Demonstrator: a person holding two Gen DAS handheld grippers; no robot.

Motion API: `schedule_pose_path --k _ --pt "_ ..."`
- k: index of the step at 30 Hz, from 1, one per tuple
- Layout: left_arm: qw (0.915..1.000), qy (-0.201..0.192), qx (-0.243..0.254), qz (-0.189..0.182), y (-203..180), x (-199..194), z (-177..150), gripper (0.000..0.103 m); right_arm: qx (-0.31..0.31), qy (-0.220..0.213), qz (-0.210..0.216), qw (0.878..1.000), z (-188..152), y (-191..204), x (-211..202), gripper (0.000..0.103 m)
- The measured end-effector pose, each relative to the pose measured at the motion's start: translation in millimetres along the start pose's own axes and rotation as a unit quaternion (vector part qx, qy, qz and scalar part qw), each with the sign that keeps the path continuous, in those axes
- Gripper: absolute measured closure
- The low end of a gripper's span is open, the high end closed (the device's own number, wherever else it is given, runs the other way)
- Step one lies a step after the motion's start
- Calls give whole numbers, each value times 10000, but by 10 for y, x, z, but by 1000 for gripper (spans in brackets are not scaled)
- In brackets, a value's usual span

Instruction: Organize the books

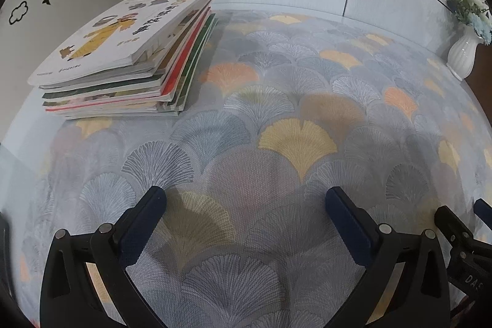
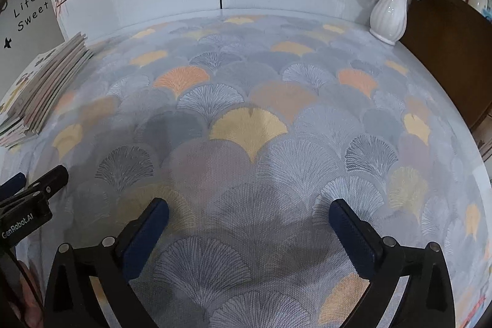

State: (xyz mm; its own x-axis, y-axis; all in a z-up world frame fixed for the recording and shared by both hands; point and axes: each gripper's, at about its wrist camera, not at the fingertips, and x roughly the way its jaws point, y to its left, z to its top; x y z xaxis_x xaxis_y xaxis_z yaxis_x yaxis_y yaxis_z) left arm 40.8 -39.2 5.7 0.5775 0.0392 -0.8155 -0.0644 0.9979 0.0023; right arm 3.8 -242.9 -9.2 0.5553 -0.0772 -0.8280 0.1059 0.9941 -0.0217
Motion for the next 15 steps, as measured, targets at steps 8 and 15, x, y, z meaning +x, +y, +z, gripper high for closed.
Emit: schedule_pose_path --k 8,15 --pt "10000 6 -3 -58 23 -4 -7 0 0 6 8 10000 12 -4 16 0" --pt "10000 6 2 -70 28 -5 -5 0 -5 6 8 10000 18 -7 22 0"
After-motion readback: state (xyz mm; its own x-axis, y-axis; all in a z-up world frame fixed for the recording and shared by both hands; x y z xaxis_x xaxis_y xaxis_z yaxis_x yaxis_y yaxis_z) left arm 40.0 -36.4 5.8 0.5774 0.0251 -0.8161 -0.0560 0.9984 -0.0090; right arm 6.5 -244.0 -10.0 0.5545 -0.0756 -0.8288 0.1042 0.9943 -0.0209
